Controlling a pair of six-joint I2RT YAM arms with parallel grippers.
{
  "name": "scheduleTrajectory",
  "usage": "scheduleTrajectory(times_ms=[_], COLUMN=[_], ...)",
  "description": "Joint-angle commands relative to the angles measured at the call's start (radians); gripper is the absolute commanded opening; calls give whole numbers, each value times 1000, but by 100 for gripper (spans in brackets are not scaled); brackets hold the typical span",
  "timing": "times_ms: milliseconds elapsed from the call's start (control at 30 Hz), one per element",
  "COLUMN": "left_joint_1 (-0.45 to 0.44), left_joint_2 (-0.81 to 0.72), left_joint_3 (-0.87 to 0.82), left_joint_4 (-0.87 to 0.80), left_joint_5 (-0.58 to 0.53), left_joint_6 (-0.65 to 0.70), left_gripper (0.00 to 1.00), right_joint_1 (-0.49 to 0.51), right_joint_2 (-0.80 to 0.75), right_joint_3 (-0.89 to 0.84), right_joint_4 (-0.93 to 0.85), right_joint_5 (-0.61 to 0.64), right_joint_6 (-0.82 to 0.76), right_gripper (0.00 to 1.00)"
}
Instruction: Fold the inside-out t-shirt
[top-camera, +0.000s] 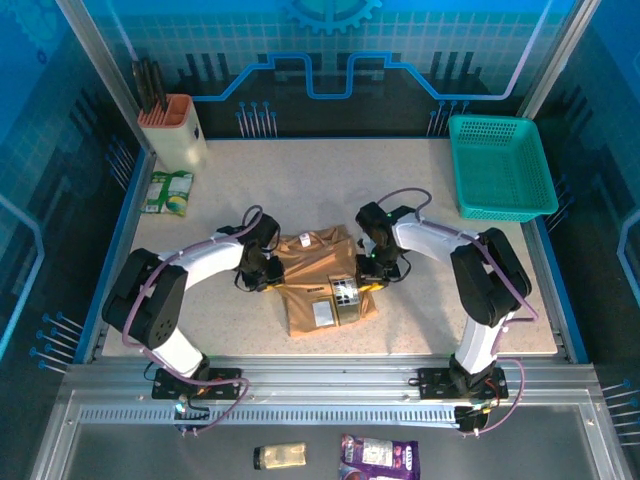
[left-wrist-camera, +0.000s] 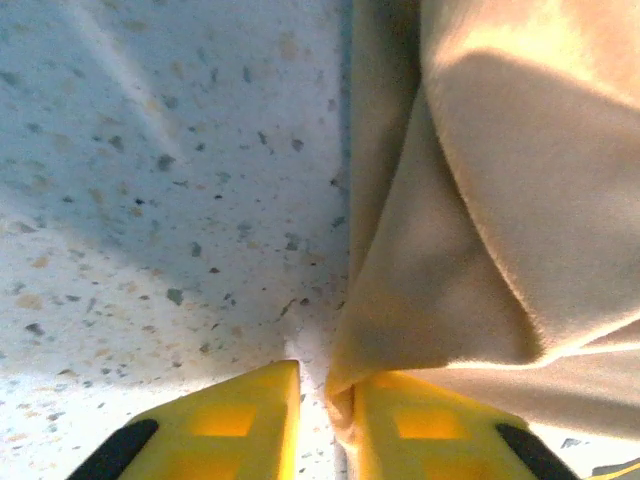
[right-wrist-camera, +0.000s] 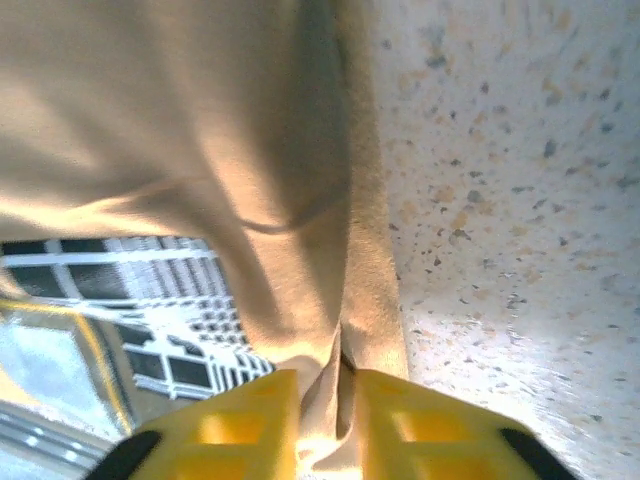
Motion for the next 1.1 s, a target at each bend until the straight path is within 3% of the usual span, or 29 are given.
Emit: scheduleTrajectory(times_ms=[0,200,367,467,600,767,900,933,1033,1067], left_joint_1=[24,117,160,162,165,165,166,166,166,166], left_joint_2=[-70,-43,84,165,233,286,303,306,300,289], left_joint_3=[90,193,303,377,439,482,487,489,485,481], left_joint_4=[-56,-72,-70,-123,-154,-160,-149,-148,-140,-135], left_joint_5=[-34,-19,86,68,70,107,105,109,97,85], left_joint_6=[46,130,278,359,403,402,400,400,401,400], left_gripper=[30,33,37,38,39,36,26,23,8,3], right_joint_1=[-44,-102,-108,-108,-102,-88,-86,-86,-85,-85], right_joint_2=[-46,92,264,341,393,435,453,453,435,424], right_joint_3=[96,300,502,593,644,671,682,687,698,699], right_joint_4=[-50,-5,-40,-77,-94,-90,-69,-65,-48,-40], right_joint_5=[34,-24,-57,-71,-117,-129,-100,-92,-82,-74], right_joint_6=[-54,-247,-396,-453,-496,-509,-482,-471,-432,-415], right_gripper=[29,32,34,39,45,45,36,30,1,0])
